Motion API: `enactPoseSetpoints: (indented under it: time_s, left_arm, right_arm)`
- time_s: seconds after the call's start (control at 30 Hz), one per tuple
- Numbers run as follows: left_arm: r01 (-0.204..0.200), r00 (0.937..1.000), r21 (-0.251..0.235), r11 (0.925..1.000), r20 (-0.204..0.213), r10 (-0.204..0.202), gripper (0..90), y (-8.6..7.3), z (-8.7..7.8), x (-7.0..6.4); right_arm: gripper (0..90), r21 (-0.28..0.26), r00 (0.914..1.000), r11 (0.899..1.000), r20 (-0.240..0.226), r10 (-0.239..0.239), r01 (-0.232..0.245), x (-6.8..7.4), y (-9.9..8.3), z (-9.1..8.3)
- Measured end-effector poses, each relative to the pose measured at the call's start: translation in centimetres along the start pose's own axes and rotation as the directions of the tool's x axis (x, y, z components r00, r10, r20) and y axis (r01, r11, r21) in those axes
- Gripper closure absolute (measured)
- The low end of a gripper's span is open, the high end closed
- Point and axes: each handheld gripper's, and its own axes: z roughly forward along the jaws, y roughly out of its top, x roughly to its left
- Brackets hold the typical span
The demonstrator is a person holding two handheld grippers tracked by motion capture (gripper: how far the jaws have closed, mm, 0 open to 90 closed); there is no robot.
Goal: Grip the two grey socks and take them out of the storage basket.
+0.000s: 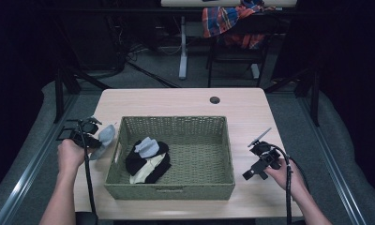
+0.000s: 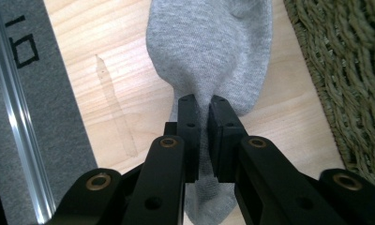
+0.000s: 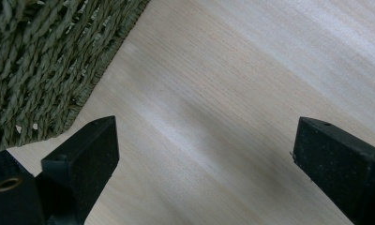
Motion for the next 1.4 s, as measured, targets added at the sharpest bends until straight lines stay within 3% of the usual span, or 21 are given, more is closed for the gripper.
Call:
enactPoseSetpoints:
  time_s: [0.03,0.07,0.17,0.27,0.3,0.33,0.6,0.67,0.73,0.8,0.83,0.9,1.07,1.27,1.4]
  left_arm:
    - [0.003,1.0000,-0.001,1.0000,0.001,-0.003,84.5,0.0,0.3,0.0]
    - [0.000,1.0000,0.008,1.0000,0.002,0.000,84.5,0.0,0.3,0.0]
    - [0.010,0.9999,-0.002,0.9999,0.002,-0.010,84.5,-0.1,0.7,0.0]
    - [0.009,0.9999,0.014,0.9999,0.013,-0.010,84.5,-0.1,1.0,0.0]
    - [0.007,0.9999,0.015,0.9999,0.014,-0.007,84.5,-0.1,1.2,-0.1]
    - [0.003,0.9998,0.021,0.9998,0.018,-0.003,84.5,0.0,1.4,-0.1]
    - [0.002,0.9993,0.055,0.9985,0.037,-0.004,83.0,0.2,2.4,-0.6]
    - [0.017,0.9984,0.056,0.9983,0.053,-0.020,80.3,0.2,2.4,-0.6]
    - [0.039,0.9965,0.047,0.9982,0.073,-0.042,71.2,0.1,2.2,-0.3]
    - [0.056,0.9962,0.033,0.9979,0.066,-0.058,59.8,0.1,1.6,-0.1]
    - [0.064,0.9960,0.025,0.9977,0.062,-0.065,56.5,0.1,1.2,0.0]
    - [0.079,0.9956,0.003,0.9969,0.051,-0.079,46.4,0.1,0.5,0.2]
    - [0.101,0.9938,-0.097,0.9901,0.057,-0.096,27.3,0.4,-2.2,0.2]
    - [0.053,0.9976,-0.181,0.9820,0.054,-0.044,15.6,1.5,-5.4,-1.5]
    - [-0.013,0.9979,-0.222,0.9751,0.060,0.027,13.1,2.4,-7.2,-3.7]
  right_arm:
    - [7.1,-0.040,0.9995,0.999,-0.006,0.032,-0.032,0.2,-0.2,0.3]
    - [7.1,0.032,0.9995,0.999,0.008,-0.031,0.031,-0.2,0.1,-0.3]
    - [7.1,-0.012,1.0000,1.000,-0.001,0.008,-0.009,0.1,0.0,0.0]
    - [7.1,0.004,1.0000,1.000,0.002,-0.005,0.005,0.0,0.0,-0.1]
    - [7.1,-0.021,0.9998,1.000,0.001,0.018,-0.018,0.1,-0.1,0.1]
    - [7.1,-0.002,1.0000,1.000,0.001,0.002,-0.002,0.0,0.0,0.0]
    - [7.1,-0.002,1.0000,1.000,0.002,0.003,-0.003,0.0,0.0,0.0]
    - [7.1,-0.002,1.0000,1.000,0.001,0.003,-0.003,0.0,0.0,0.0]
    - [7.1,-0.021,0.9998,1.000,0.000,0.018,-0.018,0.1,-0.1,0.1]
    - [7.1,0.004,1.0000,1.000,0.003,-0.006,0.006,0.0,0.0,-0.1]
    - [7.1,-0.023,0.9998,1.000,0.004,0.018,-0.018,0.2,-0.1,0.1]
    - [7.1,-0.021,0.9998,1.000,0.002,0.018,-0.018,0.2,-0.1,0.1]
    - [7.1,-0.024,0.9998,1.000,0.004,0.019,-0.019,0.2,-0.1,0.1]
    - [7.1,-0.013,0.9999,1.000,-0.007,0.011,-0.011,0.1,0.0,0.0]
    - [7.1,-0.012,0.9999,1.000,-0.006,0.011,-0.012,0.0,0.0,0.0]
